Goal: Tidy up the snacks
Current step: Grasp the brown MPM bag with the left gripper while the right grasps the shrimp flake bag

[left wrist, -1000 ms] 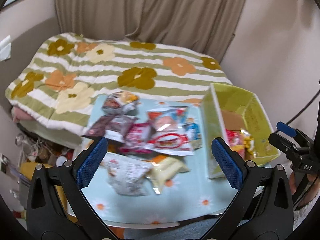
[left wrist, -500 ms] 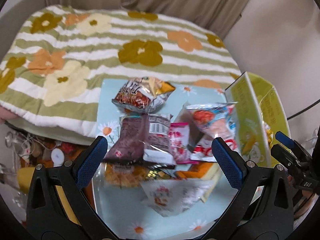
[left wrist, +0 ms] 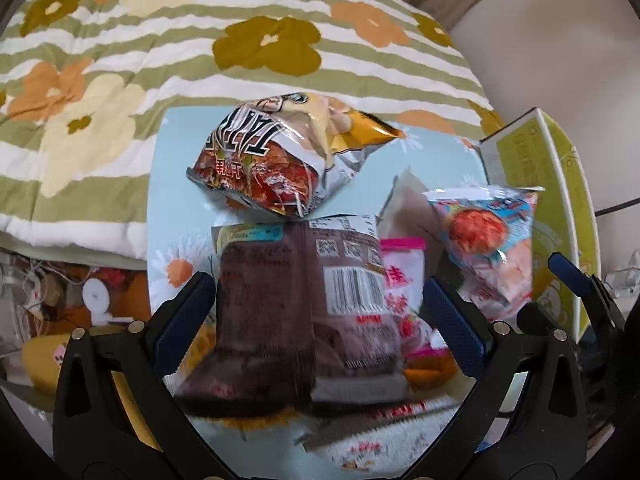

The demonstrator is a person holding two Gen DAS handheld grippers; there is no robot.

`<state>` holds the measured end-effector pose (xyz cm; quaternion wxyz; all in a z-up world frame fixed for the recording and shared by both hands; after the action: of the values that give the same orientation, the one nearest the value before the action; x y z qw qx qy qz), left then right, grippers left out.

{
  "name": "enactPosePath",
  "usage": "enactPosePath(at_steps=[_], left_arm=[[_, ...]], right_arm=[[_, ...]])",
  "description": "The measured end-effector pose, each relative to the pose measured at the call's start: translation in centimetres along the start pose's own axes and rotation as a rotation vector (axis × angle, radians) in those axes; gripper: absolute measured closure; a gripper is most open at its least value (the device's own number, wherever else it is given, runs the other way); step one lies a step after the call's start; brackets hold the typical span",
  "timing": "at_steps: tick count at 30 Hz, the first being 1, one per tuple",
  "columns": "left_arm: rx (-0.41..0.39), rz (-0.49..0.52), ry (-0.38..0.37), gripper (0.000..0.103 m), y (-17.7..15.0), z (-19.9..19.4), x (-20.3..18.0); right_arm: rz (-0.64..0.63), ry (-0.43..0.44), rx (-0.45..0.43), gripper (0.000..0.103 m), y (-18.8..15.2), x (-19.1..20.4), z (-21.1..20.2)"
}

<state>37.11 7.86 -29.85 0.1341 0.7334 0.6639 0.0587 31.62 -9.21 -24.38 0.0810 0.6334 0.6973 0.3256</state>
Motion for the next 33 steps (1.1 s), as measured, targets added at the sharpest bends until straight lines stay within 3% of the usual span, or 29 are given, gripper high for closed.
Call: enactPosePath(at_steps=[7, 9, 11, 25, 33], left_arm=[[0.058, 0.012, 0.014, 0.002, -0.2, 2.1, -0.1], [0.071, 0.01, 0.018, 0.016, -0.4, 2.4, -0.1], [0.075, 0.015, 0.013, 0.022, -0.7, 2.5, -0.1], [0.046, 0.021, 0.041, 0.032, -2.2, 0.8, 0.4], [0.024, 0.012, 0.042, 0.032, -3.4, -0.5, 0.5]], right_arm=[[-0.086, -0.059, 0.025, 0.0, 0.3, 0.7, 2.2], [-0.109, -0.068, 0.036, 0.0, 0.3, 0.8, 2.6], [-0.119, -0.069, 0.042, 0.0, 0.4, 0.9, 2.8], [-0.138, -0.124, 0.07, 0.002, -0.1, 0.9, 4.0], [-0.142, -0.127, 0.091, 0.035, -0.7, 0.7, 4.0]])
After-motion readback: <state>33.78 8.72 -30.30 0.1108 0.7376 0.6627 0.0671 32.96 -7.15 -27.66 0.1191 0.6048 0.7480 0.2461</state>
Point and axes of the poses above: each gripper's, at about its wrist camera, not at the fingertips, and z roughly the way its jaws point, x to its left, y to its top, the point moved 7 cm from there along z, roughly the way its jaws point, and after that the axes turned 14 degrees about y, right-handed, at the moved point
